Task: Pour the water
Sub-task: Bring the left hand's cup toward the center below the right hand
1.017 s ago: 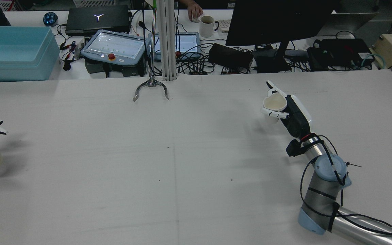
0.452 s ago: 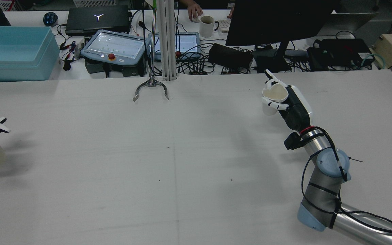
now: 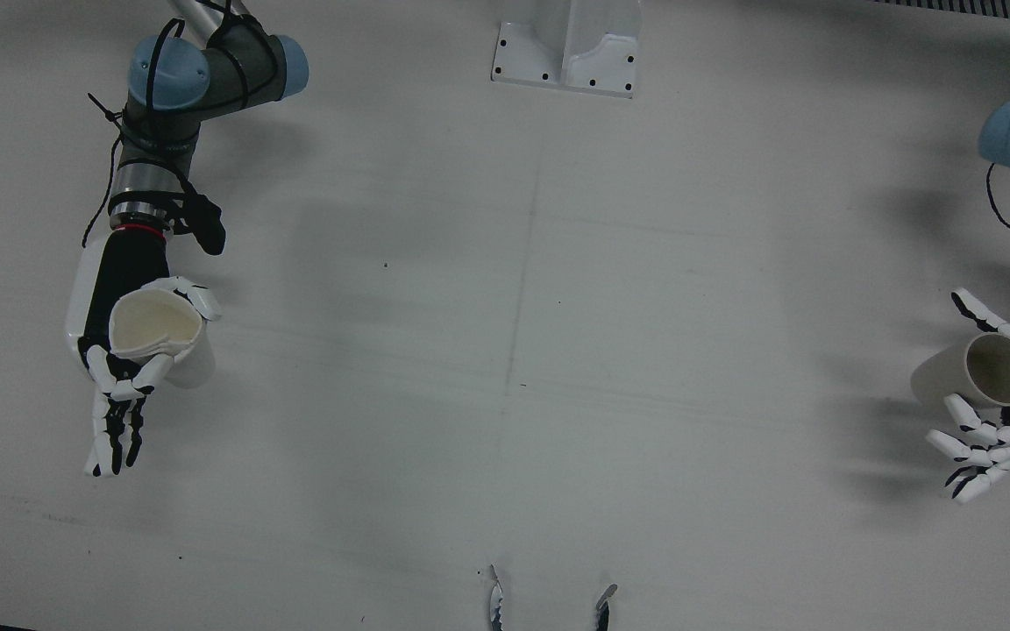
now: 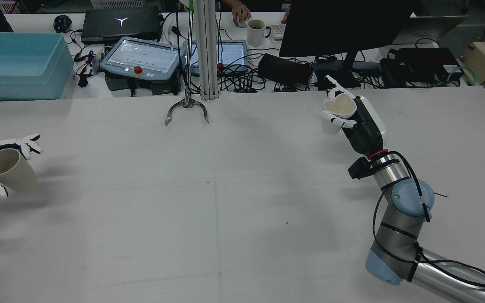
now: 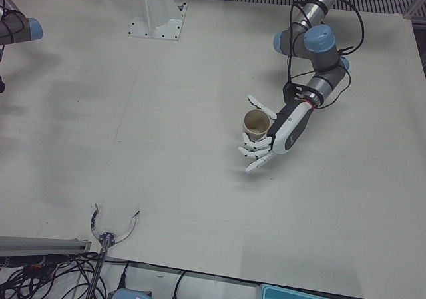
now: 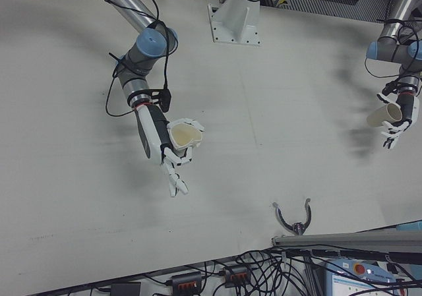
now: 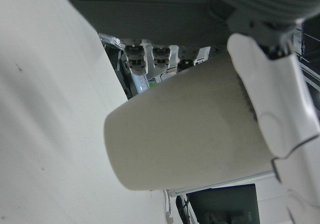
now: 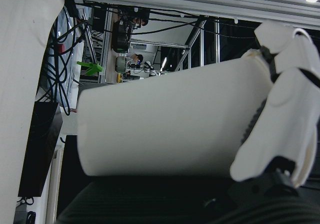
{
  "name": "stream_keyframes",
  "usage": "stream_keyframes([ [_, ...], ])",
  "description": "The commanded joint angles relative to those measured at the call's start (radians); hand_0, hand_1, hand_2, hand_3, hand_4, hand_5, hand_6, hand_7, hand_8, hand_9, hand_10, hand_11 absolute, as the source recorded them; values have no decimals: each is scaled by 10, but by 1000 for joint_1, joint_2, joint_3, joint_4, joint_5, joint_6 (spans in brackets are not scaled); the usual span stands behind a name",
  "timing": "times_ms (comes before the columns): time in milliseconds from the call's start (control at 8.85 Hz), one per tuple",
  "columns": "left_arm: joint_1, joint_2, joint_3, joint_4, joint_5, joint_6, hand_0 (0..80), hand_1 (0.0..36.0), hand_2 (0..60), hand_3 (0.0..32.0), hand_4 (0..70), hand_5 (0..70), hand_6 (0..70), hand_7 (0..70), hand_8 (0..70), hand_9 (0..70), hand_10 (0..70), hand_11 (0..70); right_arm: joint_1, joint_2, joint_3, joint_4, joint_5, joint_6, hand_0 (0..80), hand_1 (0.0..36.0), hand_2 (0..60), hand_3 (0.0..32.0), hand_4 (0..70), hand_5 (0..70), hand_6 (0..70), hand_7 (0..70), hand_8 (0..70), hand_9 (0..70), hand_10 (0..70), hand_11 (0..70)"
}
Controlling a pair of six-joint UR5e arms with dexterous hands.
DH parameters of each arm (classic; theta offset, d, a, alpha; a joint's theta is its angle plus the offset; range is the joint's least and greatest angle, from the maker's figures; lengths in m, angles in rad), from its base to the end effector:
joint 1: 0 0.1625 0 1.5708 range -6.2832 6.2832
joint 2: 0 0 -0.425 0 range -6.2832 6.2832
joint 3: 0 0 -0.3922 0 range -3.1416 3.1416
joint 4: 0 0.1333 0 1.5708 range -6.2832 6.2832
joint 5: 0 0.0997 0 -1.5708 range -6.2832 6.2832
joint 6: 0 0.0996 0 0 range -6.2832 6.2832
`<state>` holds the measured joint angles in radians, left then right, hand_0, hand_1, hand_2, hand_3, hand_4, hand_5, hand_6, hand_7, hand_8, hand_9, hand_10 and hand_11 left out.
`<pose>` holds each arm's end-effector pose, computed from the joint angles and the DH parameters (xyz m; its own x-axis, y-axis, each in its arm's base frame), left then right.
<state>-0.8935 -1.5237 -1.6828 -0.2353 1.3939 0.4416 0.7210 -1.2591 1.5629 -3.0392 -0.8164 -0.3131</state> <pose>0.1924 -0.4799 0.6278 -0.8680 -0.3408 -0.3612 0.2053 0.4160 -0.8859 -0.3257 -0.5545 0.5126 -0.9986 0.0453 0.0255 -0.0114 0.2888 -0.9573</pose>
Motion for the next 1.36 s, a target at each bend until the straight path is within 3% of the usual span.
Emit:
stream_keyframes([
  [0,122,-224,-21,155,13,25,511,62,0,0,465,700,255,393,62,115,84,127,1,-5,54,-3,19,-15,483,295,600,0,300,700,65,133,3,12,39,72],
  [226,204,-314,-11,212,11,32,508,61,0,0,469,700,260,395,65,119,86,129,5,-5,54,-3,19,-17,485,293,600,0,298,700,71,150,4,16,33,63],
  [339,237,-369,-11,232,11,73,506,60,0,0,467,700,261,393,67,121,88,132,5,-2,52,-4,20,-27,484,292,600,0,291,700,70,149,4,15,31,61],
  [678,263,-544,-2,315,8,147,517,47,0,0,477,700,272,386,72,124,91,137,3,23,101,-4,22,-108,482,284,600,0,280,700,76,162,5,18,38,71],
  [904,265,-552,32,318,7,149,512,44,0,0,509,700,287,396,80,134,100,149,-3,23,228,-4,20,-321,485,286,600,0,281,700,79,171,5,20,39,72],
  [1243,272,-558,37,317,5,149,503,49,0,0,484,700,273,382,76,130,98,146,-28,18,380,-12,6,-605,498,295,600,0,306,700,90,192,8,24,44,80],
])
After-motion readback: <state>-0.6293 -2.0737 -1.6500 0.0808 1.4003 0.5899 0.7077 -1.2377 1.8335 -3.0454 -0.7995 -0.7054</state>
